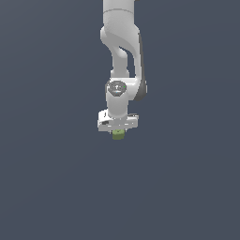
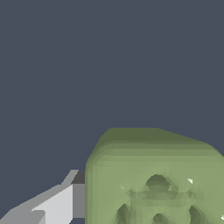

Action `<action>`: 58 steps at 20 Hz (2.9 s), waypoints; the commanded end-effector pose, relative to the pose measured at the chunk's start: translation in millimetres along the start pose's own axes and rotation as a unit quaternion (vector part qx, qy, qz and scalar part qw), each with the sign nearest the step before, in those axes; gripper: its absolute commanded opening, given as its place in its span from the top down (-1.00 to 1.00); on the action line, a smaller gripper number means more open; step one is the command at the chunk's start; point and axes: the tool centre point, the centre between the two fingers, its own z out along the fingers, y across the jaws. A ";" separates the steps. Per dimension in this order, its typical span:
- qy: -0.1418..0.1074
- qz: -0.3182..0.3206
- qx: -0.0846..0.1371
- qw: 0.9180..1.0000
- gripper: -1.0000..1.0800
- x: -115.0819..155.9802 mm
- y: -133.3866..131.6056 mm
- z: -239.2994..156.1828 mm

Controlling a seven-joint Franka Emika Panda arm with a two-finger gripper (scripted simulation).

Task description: Pick up the object and move it to a goal position.

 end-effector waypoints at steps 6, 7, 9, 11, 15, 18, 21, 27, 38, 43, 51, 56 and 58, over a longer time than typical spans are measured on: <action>0.001 0.000 0.000 1.000 1.00 11.3 -2.5 -41.1; 0.001 0.000 0.000 1.000 1.00 13.4 -3.0 -48.7; 0.001 0.000 0.000 1.000 1.00 18.0 -4.0 -65.5; 0.001 0.000 0.000 1.000 1.00 23.1 -5.2 -84.1; 0.001 0.000 0.000 1.000 1.00 34.2 -7.7 -124.5; 0.001 0.000 0.000 1.000 1.00 42.7 -9.8 -154.5; 0.001 0.000 0.000 1.000 1.00 51.2 -11.6 -184.2; 0.001 0.000 0.000 1.000 1.00 68.3 -15.0 -242.6; 0.001 0.000 0.000 1.000 1.00 95.8 -20.0 -330.5; 0.001 0.000 0.000 1.000 1.00 105.8 -21.7 -360.8; 0.001 0.000 0.000 1.000 1.00 119.3 -23.8 -399.9; 0.001 0.000 0.000 1.000 1.00 126.2 -24.8 -418.9; 0.001 0.000 0.000 1.000 1.00 128.6 -25.1 -425.4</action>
